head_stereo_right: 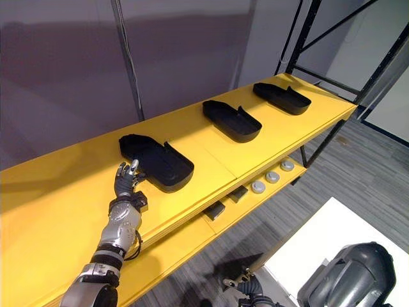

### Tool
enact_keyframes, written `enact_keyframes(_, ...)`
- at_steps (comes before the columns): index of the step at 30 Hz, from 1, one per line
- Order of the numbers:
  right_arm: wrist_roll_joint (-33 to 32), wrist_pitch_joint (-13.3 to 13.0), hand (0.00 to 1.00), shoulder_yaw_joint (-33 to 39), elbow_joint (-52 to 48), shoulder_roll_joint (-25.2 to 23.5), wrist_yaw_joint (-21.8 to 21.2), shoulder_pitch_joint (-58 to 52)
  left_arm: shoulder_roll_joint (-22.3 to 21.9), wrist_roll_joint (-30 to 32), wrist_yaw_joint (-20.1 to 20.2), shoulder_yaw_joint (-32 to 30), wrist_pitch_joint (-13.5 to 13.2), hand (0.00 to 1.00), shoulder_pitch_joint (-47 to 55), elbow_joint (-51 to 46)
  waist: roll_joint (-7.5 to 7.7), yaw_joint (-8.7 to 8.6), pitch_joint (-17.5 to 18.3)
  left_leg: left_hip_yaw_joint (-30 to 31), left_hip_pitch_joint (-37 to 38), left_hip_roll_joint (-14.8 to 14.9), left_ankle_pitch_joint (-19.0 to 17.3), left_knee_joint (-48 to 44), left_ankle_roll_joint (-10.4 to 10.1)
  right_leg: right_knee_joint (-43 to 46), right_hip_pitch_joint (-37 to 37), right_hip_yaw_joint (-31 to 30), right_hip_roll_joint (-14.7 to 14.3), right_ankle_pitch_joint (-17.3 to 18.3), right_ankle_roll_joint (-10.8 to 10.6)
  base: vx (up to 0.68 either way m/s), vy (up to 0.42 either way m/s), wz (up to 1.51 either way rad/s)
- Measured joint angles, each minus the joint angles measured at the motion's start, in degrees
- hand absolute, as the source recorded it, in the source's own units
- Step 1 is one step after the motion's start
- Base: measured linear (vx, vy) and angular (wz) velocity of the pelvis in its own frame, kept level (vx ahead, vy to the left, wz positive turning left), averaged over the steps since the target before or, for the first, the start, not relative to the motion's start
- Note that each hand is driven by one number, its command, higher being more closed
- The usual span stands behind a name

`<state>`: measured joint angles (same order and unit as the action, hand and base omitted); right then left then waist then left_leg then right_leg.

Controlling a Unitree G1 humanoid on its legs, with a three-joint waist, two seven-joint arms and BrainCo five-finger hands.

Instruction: Walk over and take plastic housings, then place them on the shelf

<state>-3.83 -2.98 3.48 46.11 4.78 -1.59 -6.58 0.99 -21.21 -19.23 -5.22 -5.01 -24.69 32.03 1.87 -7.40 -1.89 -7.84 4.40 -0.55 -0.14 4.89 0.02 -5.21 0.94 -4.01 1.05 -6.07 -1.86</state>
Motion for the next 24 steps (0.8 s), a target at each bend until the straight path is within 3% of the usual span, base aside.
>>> enact_keyframes(8, 0.0, 0.1, 0.00, 0.4, 0.0, 0.0, -0.1, -0.1, -0.4, 0.3, -0.5, 0.0, 0.1, 0.00, 5.9, -6.6, -0.22, 0.03, -0.2, 0.3, 0.8, 0.0, 0.0, 0.0, 0.0, 0.1, -0.9, 0.3, 0.0, 0.0, 0.0, 0.00, 0.000, 0.00)
enact_keyframes(13, 0.0, 0.1, 0.00, 0.8, 0.0, -0.2, -0.1, -0.9, -1.4, 6.9, -1.4, 0.1, 1.0, 0.00, 11.4, -14.2, -0.16, 0.19, -0.3, 1.4, 0.7, -0.1, 0.0, 0.0, 0.0, 0.0, -1.1, 1.6, 0.3, 0.1, -0.1, 0.00, -0.005, 0.11)
enact_keyframes(14, 0.0, 0.1, 0.00, 0.8, 0.0, -0.2, -0.1, -1.2, -1.5, 8.2, -1.4, 0.5, 1.2, 1.00, 12.3, -16.2, -0.14, 0.46, -0.3, 1.5, 0.7, -0.1, 0.1, 0.0, 0.1, 0.0, -1.2, 1.6, 0.3, 0.1, -0.1, 0.00, -0.010, 0.08)
enact_keyframes(19, -0.1, 0.0, 0.00, 0.8, -0.1, -0.4, -0.1, -3.2, -1.6, 16.0, 1.9, 9.6, 1.2, 1.00, 16.0, -28.3, -0.13, 2.92, -0.3, 1.8, 0.2, -0.1, 0.0, -0.1, 0.0, 0.3, -1.0, 1.6, 0.4, 0.1, -0.1, 0.01, -0.009, 0.05)
enact_keyframes(24, -0.1, -0.2, 0.00, 0.8, -0.1, -1.0, -0.8, -4.0, -2.8, 20.6, 6.6, 17.9, -0.7, 1.00, 16.0, -33.4, -0.14, 2.91, -0.3, 1.8, -0.1, -0.1, -0.1, -0.2, 0.0, 0.3, -0.8, 1.6, 0.4, 0.2, -0.2, 0.00, 0.000, 0.00)
